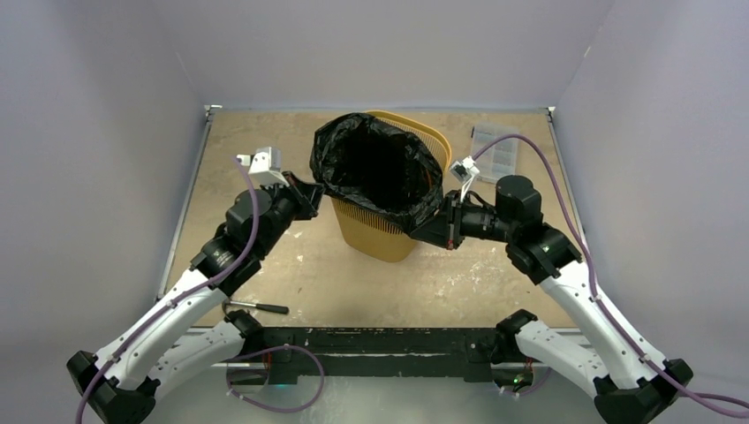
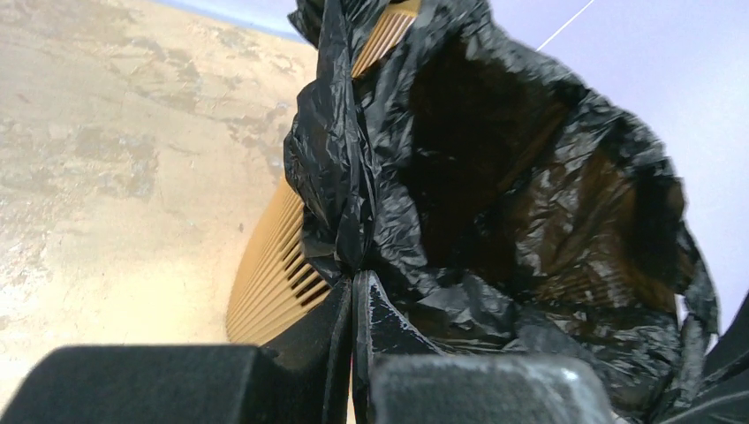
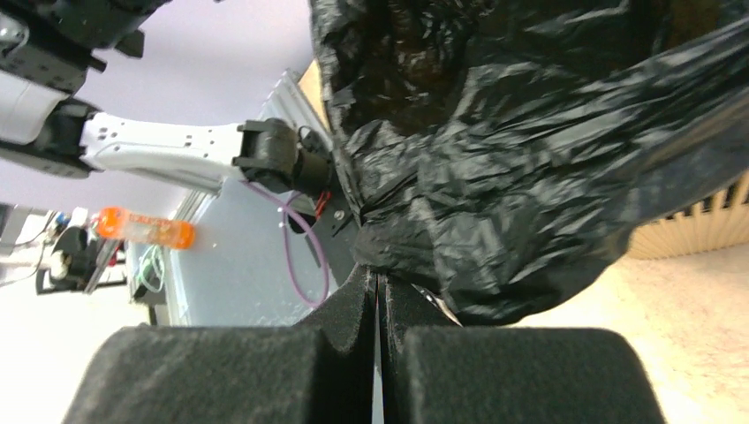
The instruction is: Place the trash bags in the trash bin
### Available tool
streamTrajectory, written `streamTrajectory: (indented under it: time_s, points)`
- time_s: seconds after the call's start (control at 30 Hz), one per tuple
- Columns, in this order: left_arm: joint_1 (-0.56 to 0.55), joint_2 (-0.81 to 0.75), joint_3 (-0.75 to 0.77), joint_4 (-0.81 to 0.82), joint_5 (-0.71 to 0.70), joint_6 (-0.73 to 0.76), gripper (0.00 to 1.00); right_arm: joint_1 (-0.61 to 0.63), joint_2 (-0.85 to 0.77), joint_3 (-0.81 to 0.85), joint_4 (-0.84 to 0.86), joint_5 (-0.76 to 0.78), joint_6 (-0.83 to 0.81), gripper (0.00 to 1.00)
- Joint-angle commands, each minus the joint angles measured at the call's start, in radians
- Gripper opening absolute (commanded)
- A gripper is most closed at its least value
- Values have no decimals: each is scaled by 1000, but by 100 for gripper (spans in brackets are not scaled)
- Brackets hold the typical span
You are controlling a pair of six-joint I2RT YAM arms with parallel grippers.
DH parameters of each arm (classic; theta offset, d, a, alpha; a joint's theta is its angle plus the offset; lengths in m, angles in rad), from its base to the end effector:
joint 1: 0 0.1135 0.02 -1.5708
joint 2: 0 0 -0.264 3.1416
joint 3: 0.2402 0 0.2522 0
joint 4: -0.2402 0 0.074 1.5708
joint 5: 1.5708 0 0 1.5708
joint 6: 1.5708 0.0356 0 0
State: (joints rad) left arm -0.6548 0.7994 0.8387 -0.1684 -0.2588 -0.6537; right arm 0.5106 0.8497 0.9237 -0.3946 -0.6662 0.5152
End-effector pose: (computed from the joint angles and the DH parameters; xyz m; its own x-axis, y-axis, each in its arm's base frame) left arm 0.1530 -0.1060 0.3584 -0.3167 -0.4980 -0.8073 0.2455 0.7791 -0.5769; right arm 0.1483 0.1083 0.3576 -0.6807 0.0627 -0.7299 -0.6441 0.4233 0.6371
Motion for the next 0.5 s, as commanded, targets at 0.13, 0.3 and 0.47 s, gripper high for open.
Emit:
streamTrajectory:
  time_s: [0.13, 0.3, 0.47]
  points:
    - [4, 70, -34, 119, -32, -16, 0, 3, 15, -5, 69, 167, 33, 0]
    - [3, 107, -24, 114, -52, -6, 1, 3, -9, -21, 46, 153, 36, 15]
    - [3, 102, -19, 41, -84, -5, 15, 2, -64, -23, -51, 233, -1, 43]
